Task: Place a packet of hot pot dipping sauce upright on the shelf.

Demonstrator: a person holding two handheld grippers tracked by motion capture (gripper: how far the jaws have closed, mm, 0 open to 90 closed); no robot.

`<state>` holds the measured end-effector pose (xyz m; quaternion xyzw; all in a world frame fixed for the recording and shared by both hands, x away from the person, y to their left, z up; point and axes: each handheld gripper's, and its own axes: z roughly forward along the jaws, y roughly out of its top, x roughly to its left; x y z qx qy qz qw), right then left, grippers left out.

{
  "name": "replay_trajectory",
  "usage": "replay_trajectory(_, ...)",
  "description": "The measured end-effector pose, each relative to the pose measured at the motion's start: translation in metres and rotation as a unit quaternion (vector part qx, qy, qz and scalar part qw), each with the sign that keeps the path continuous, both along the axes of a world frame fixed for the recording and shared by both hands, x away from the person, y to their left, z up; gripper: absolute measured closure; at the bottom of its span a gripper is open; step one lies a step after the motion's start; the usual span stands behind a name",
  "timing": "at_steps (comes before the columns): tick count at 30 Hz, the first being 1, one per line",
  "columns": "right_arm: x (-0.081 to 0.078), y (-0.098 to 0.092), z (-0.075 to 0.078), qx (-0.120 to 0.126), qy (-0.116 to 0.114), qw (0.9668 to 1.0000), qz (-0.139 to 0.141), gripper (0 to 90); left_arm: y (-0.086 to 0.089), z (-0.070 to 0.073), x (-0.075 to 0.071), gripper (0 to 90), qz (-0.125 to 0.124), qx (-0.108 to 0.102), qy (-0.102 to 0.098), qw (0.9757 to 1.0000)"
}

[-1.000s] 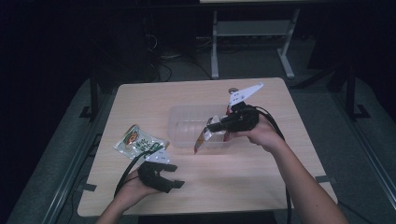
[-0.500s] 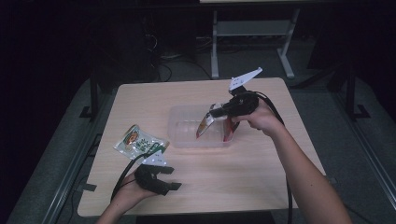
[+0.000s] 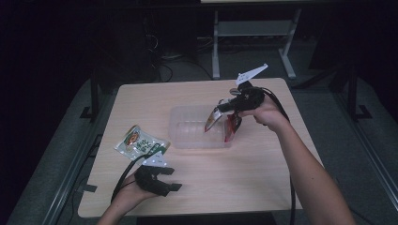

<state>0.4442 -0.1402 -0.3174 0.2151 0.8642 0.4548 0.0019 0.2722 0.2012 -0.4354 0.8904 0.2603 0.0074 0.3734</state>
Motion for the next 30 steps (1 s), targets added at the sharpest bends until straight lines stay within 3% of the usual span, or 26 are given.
replay_trajectory(8, 0.005, 0.007, -0.004, 0.001, 0.0, 1.0, 0.002, 89.6, 0.0, 0.0, 0.0, 31.1, -0.003, 0.004, -0.002, 1.0)
replay_trajectory(15, 0.005, 0.014, -0.012, -0.038, -0.007, 0.9992, 0.012, 89.6, 0.002, 0.0, 0.001, 31.2, 0.001, 0.001, -0.001, 1.0)
replay_trajectory(30, 0.002, 0.004, -0.01, -0.055, -0.005, 0.9985, 0.007, 89.5, 0.002, 0.001, 0.0, 31.2, 0.002, 0.001, 0.0, 1.0)
